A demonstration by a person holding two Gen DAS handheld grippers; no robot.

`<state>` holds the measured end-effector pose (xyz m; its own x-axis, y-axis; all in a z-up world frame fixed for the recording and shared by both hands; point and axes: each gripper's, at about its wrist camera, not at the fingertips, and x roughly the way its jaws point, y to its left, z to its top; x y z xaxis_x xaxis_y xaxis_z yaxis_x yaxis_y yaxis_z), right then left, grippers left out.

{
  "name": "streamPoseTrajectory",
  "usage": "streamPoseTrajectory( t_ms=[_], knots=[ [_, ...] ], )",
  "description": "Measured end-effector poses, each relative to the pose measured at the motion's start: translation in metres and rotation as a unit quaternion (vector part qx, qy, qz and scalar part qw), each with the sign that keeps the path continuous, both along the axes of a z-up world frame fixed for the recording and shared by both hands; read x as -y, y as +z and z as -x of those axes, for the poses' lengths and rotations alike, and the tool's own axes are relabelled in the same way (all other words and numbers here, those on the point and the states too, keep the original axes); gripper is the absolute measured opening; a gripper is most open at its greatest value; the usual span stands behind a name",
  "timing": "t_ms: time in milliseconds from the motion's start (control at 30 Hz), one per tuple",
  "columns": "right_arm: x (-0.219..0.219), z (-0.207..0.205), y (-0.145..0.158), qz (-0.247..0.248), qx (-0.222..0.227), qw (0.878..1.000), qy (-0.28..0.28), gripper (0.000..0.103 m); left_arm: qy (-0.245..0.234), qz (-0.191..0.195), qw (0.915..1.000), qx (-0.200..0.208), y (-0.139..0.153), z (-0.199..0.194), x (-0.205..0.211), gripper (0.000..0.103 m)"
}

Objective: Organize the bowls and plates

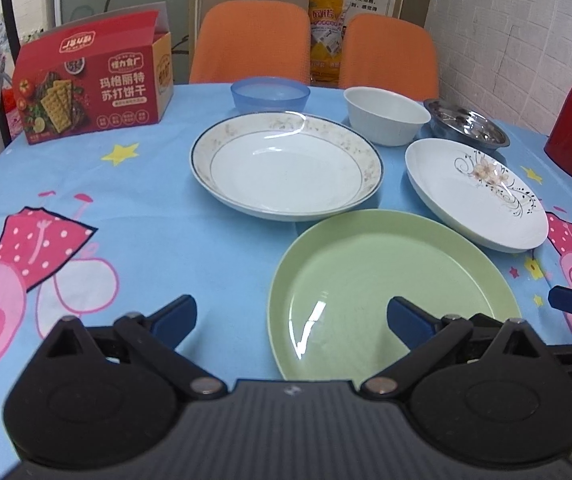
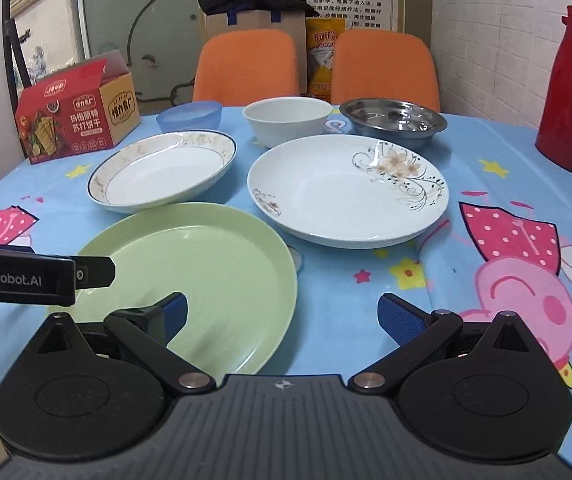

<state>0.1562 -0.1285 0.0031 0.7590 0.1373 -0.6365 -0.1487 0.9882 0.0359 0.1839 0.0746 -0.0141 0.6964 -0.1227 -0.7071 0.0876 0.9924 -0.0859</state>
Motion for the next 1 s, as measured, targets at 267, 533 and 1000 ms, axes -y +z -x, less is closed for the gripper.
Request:
streamPoseTrajectory(
  t_ms=[267, 533, 1000],
  knots=[
    [-0.014, -0.013, -0.016, 0.004, -0.024, 0.999, 0.021, 0.103, -0.026, -0.009, 0.9992, -0.028, -0.013, -0.014, 0.008, 0.083],
    [-0.014, -0.009, -0.018, 0.003, -0.005, 1.0, 0.022, 0.103, -0.041, -0.015, 0.999, -0.013, -0.013, -0.007, 0.01, 0.071],
    [-0.041, 0.015, -0.005, -0.016, 0.029, 0.998, 0.046, 0.103, -0.004, -0.008, 1.0, 0.003, 0.004, 0.021, -0.016, 0.043]
  ],
)
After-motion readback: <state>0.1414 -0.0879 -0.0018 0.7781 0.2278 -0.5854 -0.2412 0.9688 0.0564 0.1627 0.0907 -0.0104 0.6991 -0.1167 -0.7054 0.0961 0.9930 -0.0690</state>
